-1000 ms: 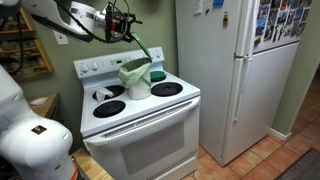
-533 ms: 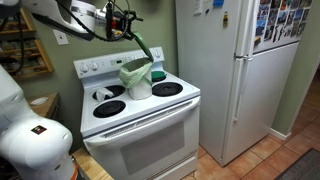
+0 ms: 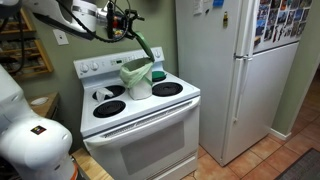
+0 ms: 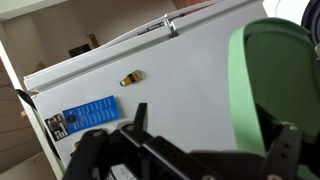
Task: Open the lid on the bin and put the paper towel into it then close it
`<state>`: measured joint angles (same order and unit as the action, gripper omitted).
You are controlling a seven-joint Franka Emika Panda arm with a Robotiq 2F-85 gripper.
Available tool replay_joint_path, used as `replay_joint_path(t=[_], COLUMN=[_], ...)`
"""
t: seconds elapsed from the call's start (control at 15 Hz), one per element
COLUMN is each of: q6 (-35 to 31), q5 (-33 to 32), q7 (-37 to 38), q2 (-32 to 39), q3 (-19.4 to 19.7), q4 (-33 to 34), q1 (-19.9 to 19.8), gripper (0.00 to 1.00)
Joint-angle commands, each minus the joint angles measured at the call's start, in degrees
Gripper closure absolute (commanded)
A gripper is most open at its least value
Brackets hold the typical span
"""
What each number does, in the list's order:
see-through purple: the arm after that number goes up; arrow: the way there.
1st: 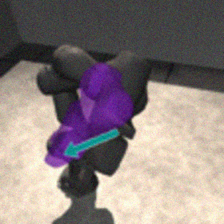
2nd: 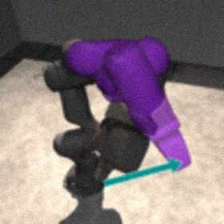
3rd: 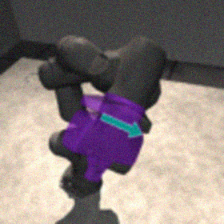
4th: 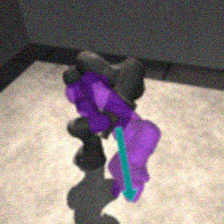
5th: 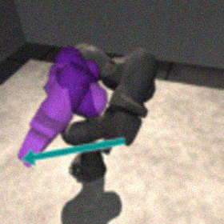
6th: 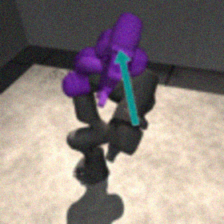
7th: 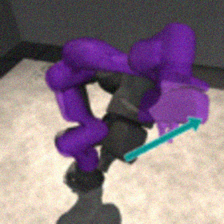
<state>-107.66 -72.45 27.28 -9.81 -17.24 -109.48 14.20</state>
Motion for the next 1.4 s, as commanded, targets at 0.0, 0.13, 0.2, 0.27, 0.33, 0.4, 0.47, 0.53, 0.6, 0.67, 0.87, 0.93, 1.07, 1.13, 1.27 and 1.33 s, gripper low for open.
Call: replay_joint_path(t=[0.0,0.13,0.2,0.27,0.33,0.4,0.47,0.53,0.6,0.67,0.87,0.93,1.07,1.13,1.27,1.33], q6=[-0.6,-0.8,-1.4,-1.5,-1.7,-2.0,-2.3,-2.3,-2.4,-2.7,-3.4,-3.7,-4.0,-3.7,-4.0,-4.5], q5=[1.3,-0.5,-1.2,-1.6,-1.9,-2.1,-2.4,-2.6,-2.5,-1.9,1.8,3.2,8.1,10.5,14.6,17.1], q7=[-0.1,0.8,1.2,1.6,2.1,2.5,2.7,3.0,2.8,2.5,0.7,0.1,-2.2,-3.0,-4.4,-5.0], q2=[-0.3,-0.5,-0.6,-0.6,-0.6,-0.7,-0.9,-1.1,-1.2,-1.3,-1.7,-1.9,-2.4,-2.7,-3.6,-4.0], q3=[0.2,0.1,0.2,0.2,0.1,0.1,0.1,0.1,0.2,0.3,0.2,0.0,-0.5,-0.8,-1.5,-1.8], q4=[-0.2,-0.2,-0.1,0.1,0.1,0.0,-0.2,-0.2,-0.2,-0.2,-0.5,-0.6,-0.7,-0.7,-0.9,-0.9], q1=[0.4,0.3,0.2,0.2,0.2,0.2,0.2,0.2,0.2,0.3,1.0,1.4,2.5,3.0,4.0,4.5], gripper=[0.00,0.00,0.00,0.00,0.00,0.00,0.00,0.00,0.00,0.00,0.00,0.00,0.00,0.00,0.00,0.00])
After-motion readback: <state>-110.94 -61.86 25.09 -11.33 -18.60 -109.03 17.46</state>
